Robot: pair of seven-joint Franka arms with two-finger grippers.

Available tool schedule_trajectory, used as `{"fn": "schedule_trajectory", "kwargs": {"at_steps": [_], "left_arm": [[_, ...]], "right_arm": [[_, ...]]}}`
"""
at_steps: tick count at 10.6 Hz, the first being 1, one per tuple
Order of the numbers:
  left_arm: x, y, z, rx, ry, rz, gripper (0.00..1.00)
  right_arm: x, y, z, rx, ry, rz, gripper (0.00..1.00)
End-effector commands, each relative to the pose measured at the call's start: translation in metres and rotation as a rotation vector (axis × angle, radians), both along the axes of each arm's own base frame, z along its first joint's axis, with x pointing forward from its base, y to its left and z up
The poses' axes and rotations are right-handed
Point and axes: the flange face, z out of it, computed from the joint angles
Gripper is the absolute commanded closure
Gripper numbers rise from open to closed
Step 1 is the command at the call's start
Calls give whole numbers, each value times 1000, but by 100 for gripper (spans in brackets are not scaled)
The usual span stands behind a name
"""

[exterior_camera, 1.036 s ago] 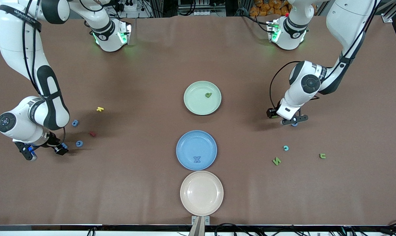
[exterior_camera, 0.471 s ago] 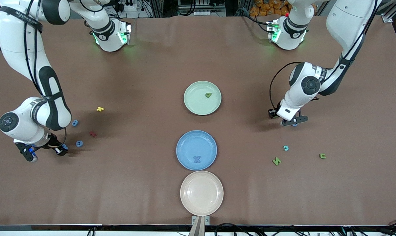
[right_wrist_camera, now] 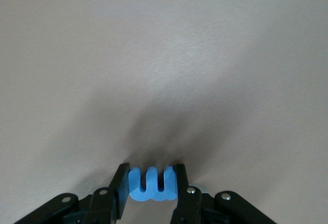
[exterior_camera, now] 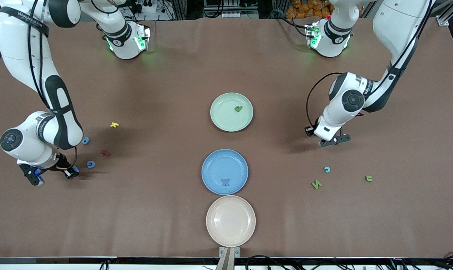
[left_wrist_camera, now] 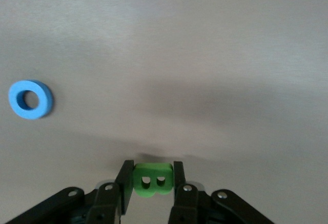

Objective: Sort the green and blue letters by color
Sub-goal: 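Grasp the green B with the left gripper while the right gripper grasps blue E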

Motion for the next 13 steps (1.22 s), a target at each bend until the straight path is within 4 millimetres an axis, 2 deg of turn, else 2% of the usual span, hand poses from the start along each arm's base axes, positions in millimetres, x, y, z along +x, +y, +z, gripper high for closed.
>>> {"fn": "schedule_trajectory", "kwargs": {"at_steps": [1, 4, 6, 7, 8, 10, 11, 13], "left_arm": [[2, -82, 53, 36, 36, 79, 100], [-16, -159, 79, 41, 22, 111, 100], [-40, -215, 86, 26, 12, 145, 100], [-60, -256, 88, 10, 13, 182, 100], [-74, -283, 86, 1, 21, 204, 100], [-97, -321, 72, -4, 44, 207, 100], [-105, -333, 61, 1, 61, 214, 100], [-102, -348, 45, 8, 64, 254, 100]], "right_arm": [[16, 45, 24, 45, -27, 49, 88], [29, 106, 54, 65, -69, 169, 88], [35, 166, 65, 101, -89, 256, 87], [33, 206, 69, 102, -93, 338, 85], [32, 227, 75, 105, -102, 368, 85], [25, 291, 80, 112, -119, 460, 85], [25, 315, 85, 116, -133, 492, 86], [16, 384, 84, 118, -154, 584, 86]]}}
